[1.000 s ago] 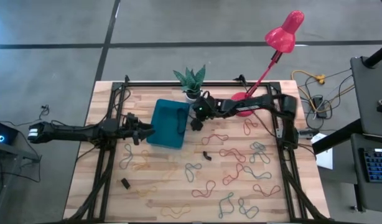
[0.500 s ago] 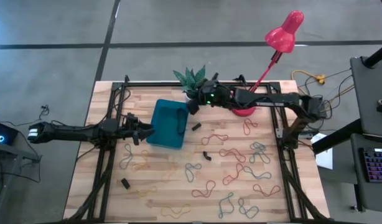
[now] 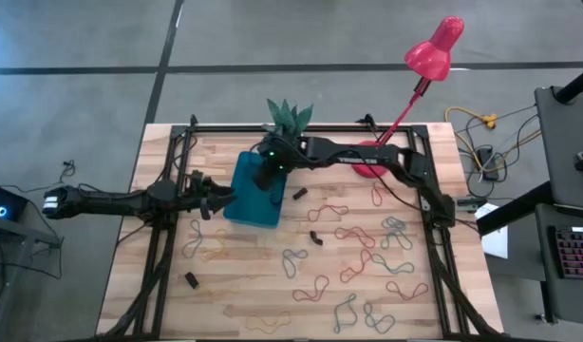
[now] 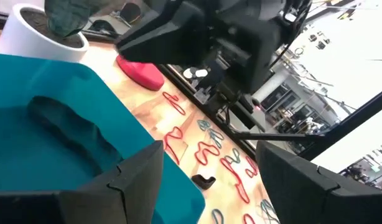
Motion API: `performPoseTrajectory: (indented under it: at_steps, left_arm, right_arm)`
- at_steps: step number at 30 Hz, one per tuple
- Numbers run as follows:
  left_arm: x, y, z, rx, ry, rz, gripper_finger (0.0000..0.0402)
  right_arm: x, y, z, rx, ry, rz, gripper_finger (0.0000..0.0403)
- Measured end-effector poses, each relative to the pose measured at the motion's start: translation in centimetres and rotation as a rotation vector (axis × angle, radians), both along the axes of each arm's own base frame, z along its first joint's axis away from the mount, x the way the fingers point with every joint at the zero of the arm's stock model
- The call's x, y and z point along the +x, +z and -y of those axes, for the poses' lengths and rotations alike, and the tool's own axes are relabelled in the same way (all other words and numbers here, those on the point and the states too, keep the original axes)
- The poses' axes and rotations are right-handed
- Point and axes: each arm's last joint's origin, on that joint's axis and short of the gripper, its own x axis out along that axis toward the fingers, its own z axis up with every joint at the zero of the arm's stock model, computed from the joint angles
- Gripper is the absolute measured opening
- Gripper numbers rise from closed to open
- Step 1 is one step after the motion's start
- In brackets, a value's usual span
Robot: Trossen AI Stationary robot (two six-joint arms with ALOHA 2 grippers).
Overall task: Pick and place rubber bands into bin
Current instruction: Put the blue rubber band into the blue bin, then put the black rubber band into the blue bin
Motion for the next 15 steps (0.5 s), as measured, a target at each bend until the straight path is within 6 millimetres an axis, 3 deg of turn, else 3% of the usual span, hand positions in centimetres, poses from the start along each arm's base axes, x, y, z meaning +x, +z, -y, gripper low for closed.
performPoseTrajectory:
  at_steps: [8,12,15]
  left_arm:
    - [0.0,0.0,0.0,0.036,-0.010,-0.008,0.0240]
    - [0.0,-0.4,0.2,0.059,-0.064,-0.057,0.0240]
    - [-0.2,-1.5,0.3,0.046,-0.111,-0.167,0.0240]
  right_arm:
    - [-0.1,4.1,-3.2,-0.158,0.233,-0.089,0.0132]
    - [-1.4,4.7,-5.5,-0.185,0.350,-0.204,0.0147]
    - [-1.8,3.7,-6.7,-0.103,0.399,-0.255,0.0143]
